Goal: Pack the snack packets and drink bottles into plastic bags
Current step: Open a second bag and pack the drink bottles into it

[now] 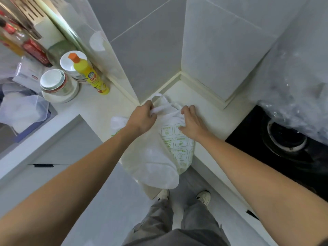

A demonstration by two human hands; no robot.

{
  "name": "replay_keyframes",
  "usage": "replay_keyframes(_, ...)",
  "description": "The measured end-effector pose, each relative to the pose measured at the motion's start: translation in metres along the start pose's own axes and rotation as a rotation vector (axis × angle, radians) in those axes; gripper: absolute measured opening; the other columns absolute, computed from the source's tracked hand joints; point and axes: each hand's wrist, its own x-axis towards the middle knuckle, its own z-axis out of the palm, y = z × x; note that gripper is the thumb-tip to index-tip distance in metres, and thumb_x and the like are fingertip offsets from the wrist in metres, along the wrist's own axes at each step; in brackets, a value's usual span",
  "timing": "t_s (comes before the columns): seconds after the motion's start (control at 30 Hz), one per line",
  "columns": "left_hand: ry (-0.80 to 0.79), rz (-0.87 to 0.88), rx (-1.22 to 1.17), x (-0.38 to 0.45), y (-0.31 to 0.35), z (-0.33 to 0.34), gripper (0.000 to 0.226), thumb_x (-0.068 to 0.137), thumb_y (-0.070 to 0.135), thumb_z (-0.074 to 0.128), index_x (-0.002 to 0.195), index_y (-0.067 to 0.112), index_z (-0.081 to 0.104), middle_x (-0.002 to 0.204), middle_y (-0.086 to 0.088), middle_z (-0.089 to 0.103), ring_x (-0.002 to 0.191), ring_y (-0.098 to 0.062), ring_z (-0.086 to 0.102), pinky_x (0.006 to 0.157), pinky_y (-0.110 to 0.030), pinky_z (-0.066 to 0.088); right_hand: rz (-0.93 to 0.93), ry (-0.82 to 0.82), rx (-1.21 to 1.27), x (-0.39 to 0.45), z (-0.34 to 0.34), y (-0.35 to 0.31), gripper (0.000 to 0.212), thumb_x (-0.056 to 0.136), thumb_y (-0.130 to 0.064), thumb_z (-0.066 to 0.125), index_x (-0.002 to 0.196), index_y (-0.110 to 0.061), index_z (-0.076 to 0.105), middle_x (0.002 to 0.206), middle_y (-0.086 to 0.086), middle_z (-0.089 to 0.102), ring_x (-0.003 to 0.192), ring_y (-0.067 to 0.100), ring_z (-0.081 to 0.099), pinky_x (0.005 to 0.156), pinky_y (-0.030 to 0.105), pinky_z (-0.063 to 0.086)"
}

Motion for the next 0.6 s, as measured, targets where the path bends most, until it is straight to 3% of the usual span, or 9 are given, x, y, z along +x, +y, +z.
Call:
replay_keyframes(0.07, 0.008, -0.028, -0.018, -0.002, -0.008, -0.003, 0.006, 0.093, 0.011, 0.049, 0.096, 0.013, 0.044, 0.086, -0.011, 0.069, 0.079, -0.035, 0.062, 0.07, -0.047, 0.052, 0.016, -0.024, 0.01, -0.003, 0.003, 0.003, 0.054, 0.081, -0.001, 0.074, 0.112, -0.023, 0.035, 0.114, -0.002, 0.031, 0.071, 0.031, 0.057, 0.063, 0.047, 0.051)
replay_keyframes(0.17, 0.058, -0.038, -0.074, -0.005, -0.012, -0.005, 0.014, 0.09, 0.005, 0.045, 0.098, 0.016, 0.04, 0.082, -0.015, 0.066, 0.074, -0.037, 0.06, 0.067, -0.051, 0.052, 0.015, -0.073, 0.022, -0.006, 0.0, 0.011, 0.045, 0.081, 0.0, 0.069, 0.113, -0.022, 0.045, 0.114, 0.0, 0.05, 0.089, 0.029, 0.061, 0.074, 0.044, 0.052)
replay_keyframes(0.27, 0.059, 0.006, -0.239, -0.009, 0.001, -0.012, 0.034, 0.085, -0.003, 0.04, 0.106, 0.023, 0.043, 0.072, -0.007, 0.068, 0.071, -0.028, 0.063, 0.06, -0.038, 0.048, 0.026, -0.083, -0.065, -0.012, -0.016, 0.023, 0.013, 0.09, -0.013, 0.064, 0.093, -0.017, 0.052, 0.093, 0.005, 0.062, 0.089, 0.032, 0.063, 0.066, 0.036, 0.042)
replay_keyframes(0.37, 0.002, 0.095, -0.314, -0.007, 0.02, -0.018, 0.055, 0.079, -0.012, 0.035, 0.115, 0.026, 0.053, 0.071, 0.004, 0.065, 0.072, -0.022, 0.065, 0.065, -0.029, 0.049, 0.053, -0.028, -0.14, -0.028, -0.035, 0.033, 0.018, 0.1, -0.024, 0.055, 0.086, -0.015, 0.047, 0.08, 0.008, 0.056, 0.082, 0.038, 0.062, 0.063, 0.036, 0.037)
replay_keyframes(0.43, -0.043, 0.198, -0.324, -0.003, 0.034, -0.019, 0.07, 0.074, -0.015, 0.034, 0.118, 0.031, 0.061, 0.079, 0.004, 0.066, 0.079, -0.019, 0.065, 0.074, -0.027, 0.05, 0.083, 0.038, -0.158, -0.042, -0.046, 0.042, 0.018, 0.101, -0.024, 0.051, 0.104, -0.01, 0.06, 0.089, 0.012, 0.065, 0.088, 0.039, 0.065, 0.068, 0.039, 0.045)
replay_keyframes(0.47, -0.087, 0.255, -0.327, 0.0, 0.042, -0.019, 0.075, 0.071, -0.017, 0.033, 0.119, 0.031, 0.065, 0.087, 0.004, 0.069, 0.084, -0.017, 0.065, 0.076, -0.025, 0.049, 0.102, 0.061, -0.171, -0.05, -0.053, 0.046, 0.028, 0.102, -0.025, 0.05, 0.122, -0.009, 0.062, 0.097, 0.014, 0.069, 0.093, 0.039, 0.066, 0.074, 0.041, 0.05)
replay_keyframes(0.53, -0.213, 0.353, -0.356, 0.005, 0.061, -0.019, 0.075, 0.065, -0.02, 0.029, 0.113, 0.018, 0.073, 0.099, 0.003, 0.073, 0.088, -0.013, 0.064, 0.075, -0.022, 0.049, 0.149, 0.093, -0.209, -0.067, -0.067, 0.053, 0.048, 0.104, -0.028, 0.049, 0.148, -0.01, 0.048, 0.107, 0.016, 0.07, 0.099, 0.039, 0.066, 0.081, 0.044, 0.054)
replay_keyframes(0.6, -0.314, 0.418, -0.332, 0.008, 0.083, -0.019, 0.065, 0.063, -0.019, 0.029, 0.094, 0.011, 0.077, 0.087, -0.001, 0.073, 0.082, -0.012, 0.064, 0.072, -0.027, 0.048, 0.201, 0.135, -0.224, -0.087, -0.081, 0.059, 0.058, 0.104, -0.032, 0.05, 0.154, -0.008, 0.037, 0.103, 0.015, 0.07, 0.094, 0.037, 0.068, 0.074, 0.042, 0.055)
